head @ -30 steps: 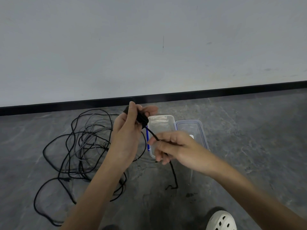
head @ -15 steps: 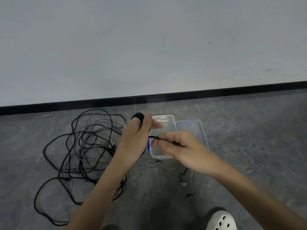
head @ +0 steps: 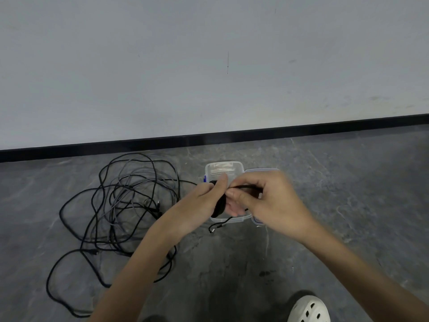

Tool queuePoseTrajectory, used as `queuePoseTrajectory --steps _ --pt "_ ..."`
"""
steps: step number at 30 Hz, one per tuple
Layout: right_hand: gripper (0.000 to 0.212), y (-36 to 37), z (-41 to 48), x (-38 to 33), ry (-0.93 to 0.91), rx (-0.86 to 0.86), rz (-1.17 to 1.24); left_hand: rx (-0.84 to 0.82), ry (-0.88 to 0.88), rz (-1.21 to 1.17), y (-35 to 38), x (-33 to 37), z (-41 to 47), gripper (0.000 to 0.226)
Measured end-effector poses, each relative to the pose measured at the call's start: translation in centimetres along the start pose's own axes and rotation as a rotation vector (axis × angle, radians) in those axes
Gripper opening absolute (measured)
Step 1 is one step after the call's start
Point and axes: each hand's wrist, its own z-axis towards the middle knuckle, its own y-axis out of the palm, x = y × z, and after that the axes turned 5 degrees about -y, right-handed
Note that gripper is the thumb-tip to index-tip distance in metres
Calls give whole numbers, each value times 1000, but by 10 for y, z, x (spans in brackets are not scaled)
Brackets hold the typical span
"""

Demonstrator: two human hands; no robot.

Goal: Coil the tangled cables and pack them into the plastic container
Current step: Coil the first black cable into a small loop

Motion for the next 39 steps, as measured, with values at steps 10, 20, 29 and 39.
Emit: queuePoseTrajectory --steps 10,20,29,39 --pt "11 -18 5 6 -49 -59 133 -347 29 -46 -4 -5 -4 59" --pt "20 -12 9 5 -49 -46 310 -430 211 -515 -8 4 -8 36" --pt "26 -7 9 11 21 -130 221 -331 330 -650 -7 3 -4 38" --pt "25 5 6 6 168 -321 169 -166 492 -824 -7 3 -5 22"
